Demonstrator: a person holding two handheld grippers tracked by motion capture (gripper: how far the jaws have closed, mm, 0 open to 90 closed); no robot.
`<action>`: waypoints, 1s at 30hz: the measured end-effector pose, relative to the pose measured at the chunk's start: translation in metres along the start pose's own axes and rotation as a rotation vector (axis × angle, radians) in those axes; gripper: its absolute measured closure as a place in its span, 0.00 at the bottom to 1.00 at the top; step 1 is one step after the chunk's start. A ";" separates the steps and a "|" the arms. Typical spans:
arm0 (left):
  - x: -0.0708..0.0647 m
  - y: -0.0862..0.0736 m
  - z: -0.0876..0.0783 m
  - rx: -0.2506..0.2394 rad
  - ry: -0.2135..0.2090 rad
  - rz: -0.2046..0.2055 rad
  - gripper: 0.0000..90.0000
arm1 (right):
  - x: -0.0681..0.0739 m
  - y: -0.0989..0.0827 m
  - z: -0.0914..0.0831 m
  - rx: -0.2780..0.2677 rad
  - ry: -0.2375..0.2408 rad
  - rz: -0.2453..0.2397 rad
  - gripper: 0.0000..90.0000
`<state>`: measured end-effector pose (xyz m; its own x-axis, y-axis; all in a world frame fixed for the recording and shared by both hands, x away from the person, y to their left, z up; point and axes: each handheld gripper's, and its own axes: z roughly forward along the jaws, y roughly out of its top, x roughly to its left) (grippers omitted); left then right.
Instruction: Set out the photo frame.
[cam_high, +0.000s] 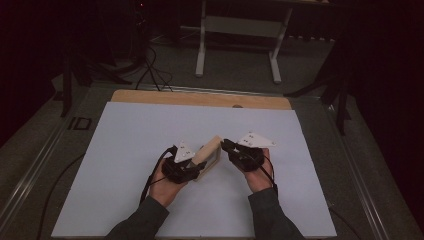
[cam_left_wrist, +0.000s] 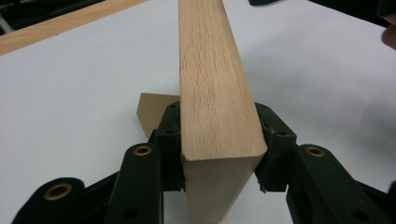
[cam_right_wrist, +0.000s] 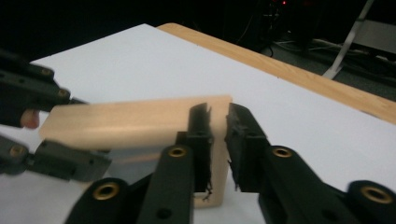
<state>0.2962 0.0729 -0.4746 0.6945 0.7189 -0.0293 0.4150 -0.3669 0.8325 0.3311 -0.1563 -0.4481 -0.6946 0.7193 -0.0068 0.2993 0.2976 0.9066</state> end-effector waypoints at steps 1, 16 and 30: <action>0.000 0.000 0.000 0.003 -0.001 0.005 0.67 | 0.000 0.001 0.001 -0.004 -0.001 0.004 0.95; -0.003 -0.002 -0.002 0.000 0.004 0.021 0.67 | 0.001 0.016 0.023 -0.009 -0.017 0.003 1.00; -0.004 -0.003 -0.003 0.001 0.008 0.022 0.67 | 0.004 0.018 0.048 0.038 -0.032 -0.002 1.00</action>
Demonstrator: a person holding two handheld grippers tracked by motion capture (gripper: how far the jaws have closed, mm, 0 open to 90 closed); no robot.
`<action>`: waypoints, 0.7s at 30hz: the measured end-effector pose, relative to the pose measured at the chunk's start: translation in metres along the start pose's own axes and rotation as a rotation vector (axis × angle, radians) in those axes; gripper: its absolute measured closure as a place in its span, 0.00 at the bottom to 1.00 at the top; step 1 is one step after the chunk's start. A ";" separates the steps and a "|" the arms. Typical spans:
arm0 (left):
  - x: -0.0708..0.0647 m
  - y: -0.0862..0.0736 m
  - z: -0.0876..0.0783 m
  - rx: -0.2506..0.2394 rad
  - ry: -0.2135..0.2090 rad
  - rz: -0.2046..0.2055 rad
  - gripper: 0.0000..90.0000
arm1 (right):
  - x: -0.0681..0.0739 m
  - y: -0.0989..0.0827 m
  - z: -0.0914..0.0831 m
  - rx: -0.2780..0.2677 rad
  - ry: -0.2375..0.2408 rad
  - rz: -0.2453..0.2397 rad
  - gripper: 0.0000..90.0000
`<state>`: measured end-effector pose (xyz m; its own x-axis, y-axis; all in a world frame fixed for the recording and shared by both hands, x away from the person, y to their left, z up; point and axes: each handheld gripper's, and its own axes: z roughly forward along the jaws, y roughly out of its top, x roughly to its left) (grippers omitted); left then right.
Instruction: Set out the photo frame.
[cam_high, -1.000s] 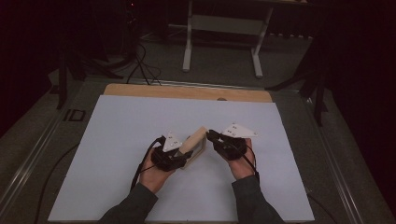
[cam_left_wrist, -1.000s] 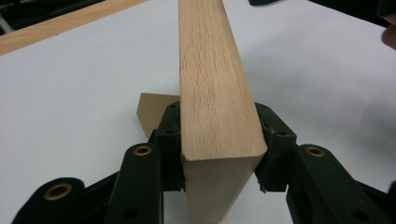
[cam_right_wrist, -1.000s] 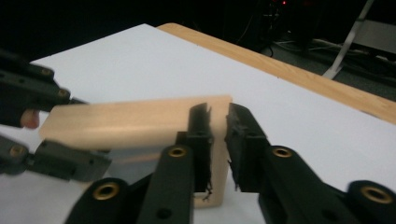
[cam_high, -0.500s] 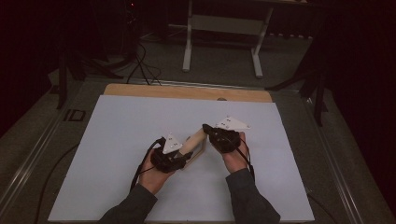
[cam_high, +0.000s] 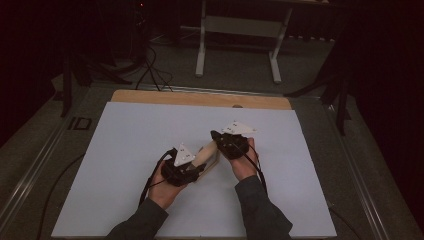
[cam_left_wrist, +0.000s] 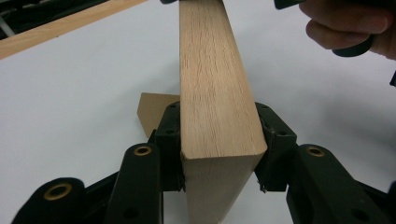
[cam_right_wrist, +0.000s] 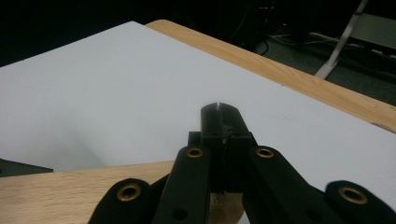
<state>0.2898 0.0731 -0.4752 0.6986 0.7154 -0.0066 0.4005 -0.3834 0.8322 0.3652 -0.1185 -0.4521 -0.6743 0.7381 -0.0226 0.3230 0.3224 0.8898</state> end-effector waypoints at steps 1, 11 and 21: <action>0.000 0.000 0.000 0.000 0.000 -0.002 0.67 | 0.000 0.000 0.000 0.001 -0.001 -0.001 1.00; 0.003 -0.001 -0.001 0.012 0.004 -0.024 0.65 | 0.000 0.001 -0.002 0.021 -0.007 -0.014 1.00; 0.007 -0.002 -0.003 0.023 0.027 -0.032 0.64 | -0.001 -0.003 -0.009 0.017 -0.011 -0.014 1.00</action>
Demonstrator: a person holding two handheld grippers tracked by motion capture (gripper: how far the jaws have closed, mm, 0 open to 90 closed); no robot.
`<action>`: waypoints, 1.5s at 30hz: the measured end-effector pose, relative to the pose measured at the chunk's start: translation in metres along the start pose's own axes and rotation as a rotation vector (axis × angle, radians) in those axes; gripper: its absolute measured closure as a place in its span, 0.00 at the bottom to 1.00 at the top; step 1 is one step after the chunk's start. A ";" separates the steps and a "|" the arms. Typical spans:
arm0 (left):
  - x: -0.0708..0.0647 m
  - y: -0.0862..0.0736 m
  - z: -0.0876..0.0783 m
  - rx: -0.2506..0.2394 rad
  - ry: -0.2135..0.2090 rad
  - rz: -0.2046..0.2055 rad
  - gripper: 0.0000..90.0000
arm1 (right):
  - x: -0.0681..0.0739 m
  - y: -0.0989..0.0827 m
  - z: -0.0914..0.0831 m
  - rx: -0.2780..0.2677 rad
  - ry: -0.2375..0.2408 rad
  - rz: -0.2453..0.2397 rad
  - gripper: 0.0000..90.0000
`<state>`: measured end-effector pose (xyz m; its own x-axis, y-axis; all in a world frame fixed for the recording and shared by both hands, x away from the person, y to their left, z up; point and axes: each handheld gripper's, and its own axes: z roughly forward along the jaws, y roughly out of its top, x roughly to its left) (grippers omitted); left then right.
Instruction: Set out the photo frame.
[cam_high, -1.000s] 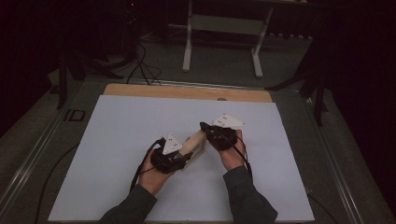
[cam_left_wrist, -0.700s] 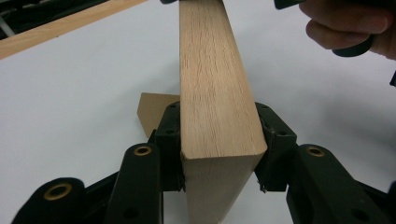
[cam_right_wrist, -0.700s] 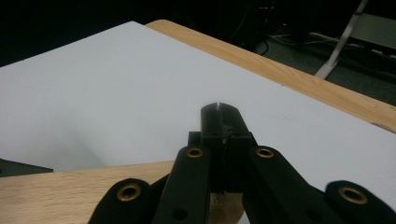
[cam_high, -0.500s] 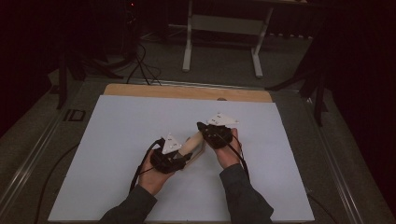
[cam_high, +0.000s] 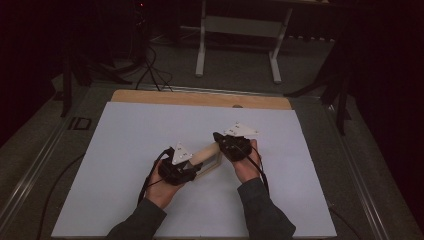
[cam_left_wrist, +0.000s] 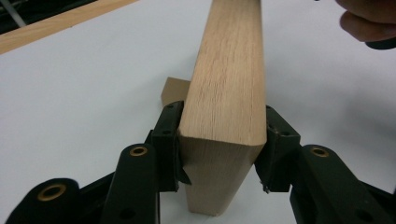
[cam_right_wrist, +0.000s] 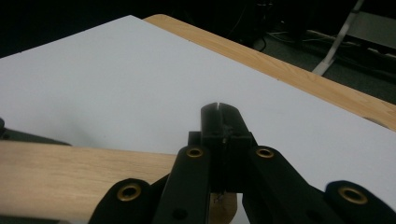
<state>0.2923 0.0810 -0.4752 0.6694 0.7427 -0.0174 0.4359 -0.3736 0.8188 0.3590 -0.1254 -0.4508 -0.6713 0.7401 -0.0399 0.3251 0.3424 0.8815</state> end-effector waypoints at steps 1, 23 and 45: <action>0.002 0.000 0.000 -0.001 -0.005 -0.009 0.63 | 0.000 0.000 -0.001 0.000 -0.003 -0.002 1.00; 0.011 -0.003 -0.002 0.003 -0.009 -0.020 0.59 | 0.003 -0.007 -0.018 0.015 -0.001 -0.007 0.99; 0.014 -0.004 -0.003 0.001 -0.031 -0.020 0.57 | -0.011 -0.021 -0.046 -0.047 0.128 -0.004 0.58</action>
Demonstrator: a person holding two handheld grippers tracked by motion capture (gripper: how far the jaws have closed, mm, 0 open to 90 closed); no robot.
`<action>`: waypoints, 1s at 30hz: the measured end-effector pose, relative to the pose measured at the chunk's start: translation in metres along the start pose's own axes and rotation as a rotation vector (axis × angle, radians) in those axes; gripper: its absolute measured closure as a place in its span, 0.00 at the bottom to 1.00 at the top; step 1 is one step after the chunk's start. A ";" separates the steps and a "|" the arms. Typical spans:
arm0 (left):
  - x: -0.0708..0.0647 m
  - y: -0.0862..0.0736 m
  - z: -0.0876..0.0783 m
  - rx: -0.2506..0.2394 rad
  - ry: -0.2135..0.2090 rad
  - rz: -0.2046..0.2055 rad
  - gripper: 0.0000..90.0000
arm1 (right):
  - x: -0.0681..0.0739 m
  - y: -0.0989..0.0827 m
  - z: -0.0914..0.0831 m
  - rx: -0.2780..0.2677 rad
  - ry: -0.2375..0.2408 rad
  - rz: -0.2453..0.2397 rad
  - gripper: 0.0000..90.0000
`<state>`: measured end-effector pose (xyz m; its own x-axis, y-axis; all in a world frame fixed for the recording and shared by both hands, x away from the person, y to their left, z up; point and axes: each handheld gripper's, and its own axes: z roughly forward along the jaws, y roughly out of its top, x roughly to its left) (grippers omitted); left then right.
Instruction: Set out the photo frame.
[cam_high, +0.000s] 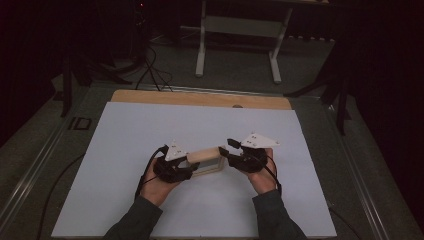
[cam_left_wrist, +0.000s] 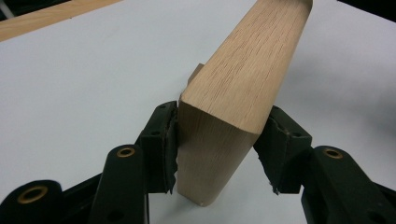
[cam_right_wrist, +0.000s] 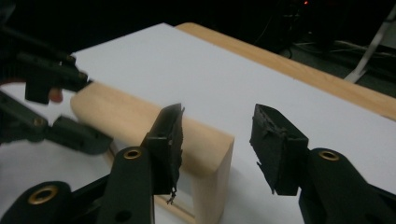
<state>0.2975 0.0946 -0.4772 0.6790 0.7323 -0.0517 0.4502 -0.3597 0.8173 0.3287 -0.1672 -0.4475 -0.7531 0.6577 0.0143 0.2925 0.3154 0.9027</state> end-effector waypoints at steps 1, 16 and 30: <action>0.000 0.000 0.000 0.000 0.001 -0.001 0.57 | 0.000 -0.002 0.000 0.005 0.007 -0.001 0.57; 0.001 -0.001 -0.003 0.001 0.012 -0.001 0.57 | -0.001 -0.013 0.006 0.058 0.074 -0.024 0.44; 0.001 -0.001 -0.003 0.005 0.016 0.005 0.61 | -0.003 -0.021 0.022 0.107 0.114 -0.051 0.40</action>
<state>0.2957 0.0973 -0.4767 0.6719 0.7396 -0.0389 0.4498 -0.3657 0.8148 0.3376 -0.1604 -0.4758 -0.8287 0.5591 0.0242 0.3091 0.4212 0.8527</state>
